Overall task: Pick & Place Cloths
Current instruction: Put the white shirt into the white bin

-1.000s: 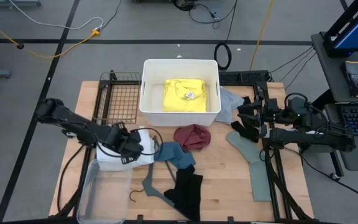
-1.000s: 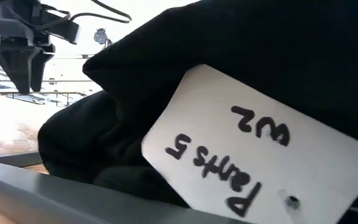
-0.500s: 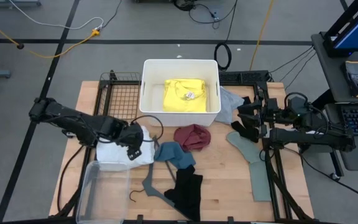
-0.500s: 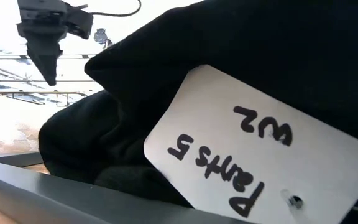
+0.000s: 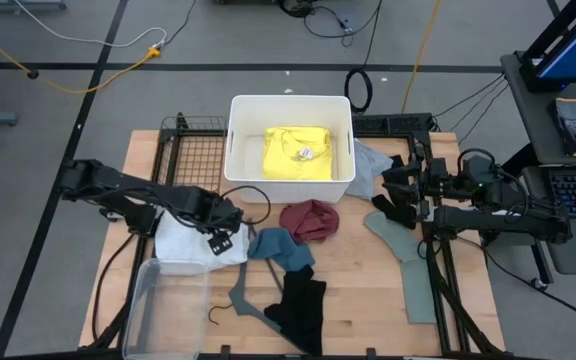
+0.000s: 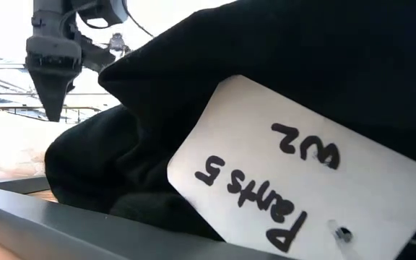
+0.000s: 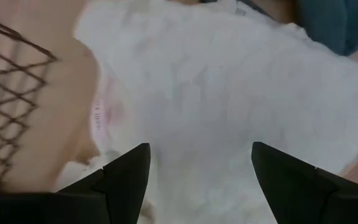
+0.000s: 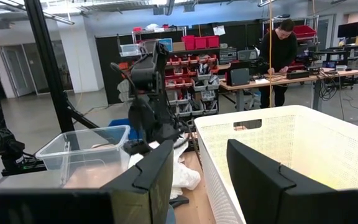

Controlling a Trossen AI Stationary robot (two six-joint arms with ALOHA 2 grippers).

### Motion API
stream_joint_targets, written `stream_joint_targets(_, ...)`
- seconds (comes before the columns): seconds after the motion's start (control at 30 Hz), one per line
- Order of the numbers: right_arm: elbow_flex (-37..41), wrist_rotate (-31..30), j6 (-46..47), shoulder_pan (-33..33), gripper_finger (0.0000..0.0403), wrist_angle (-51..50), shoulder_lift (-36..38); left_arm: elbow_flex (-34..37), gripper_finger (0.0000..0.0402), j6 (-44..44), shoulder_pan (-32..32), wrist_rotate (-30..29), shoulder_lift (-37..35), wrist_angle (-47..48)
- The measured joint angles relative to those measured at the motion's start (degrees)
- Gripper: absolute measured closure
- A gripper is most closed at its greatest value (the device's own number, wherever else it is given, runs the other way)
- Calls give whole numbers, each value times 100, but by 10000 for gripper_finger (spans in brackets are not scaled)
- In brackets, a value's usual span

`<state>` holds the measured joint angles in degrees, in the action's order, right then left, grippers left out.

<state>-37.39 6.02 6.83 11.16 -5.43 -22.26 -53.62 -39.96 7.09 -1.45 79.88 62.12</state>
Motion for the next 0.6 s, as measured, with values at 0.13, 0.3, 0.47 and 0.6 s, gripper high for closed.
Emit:
stream_joint_targets(0.13,0,1,2,-1,261,-10,0,476,119,-168,-7,148,1,-442)
stream_joint_targets(0.3,0,0,0,0,261,-15,0,971,119,-176,-21,334,0,-1166)
stream_joint_targets(0.47,0,0,2,-1,261,-15,0,1297,119,-102,-82,589,-15,-1748)
stream_joint_targets(0.6,0,0,2,-1,261,-15,0,1448,119,147,-80,594,-20,-1969)
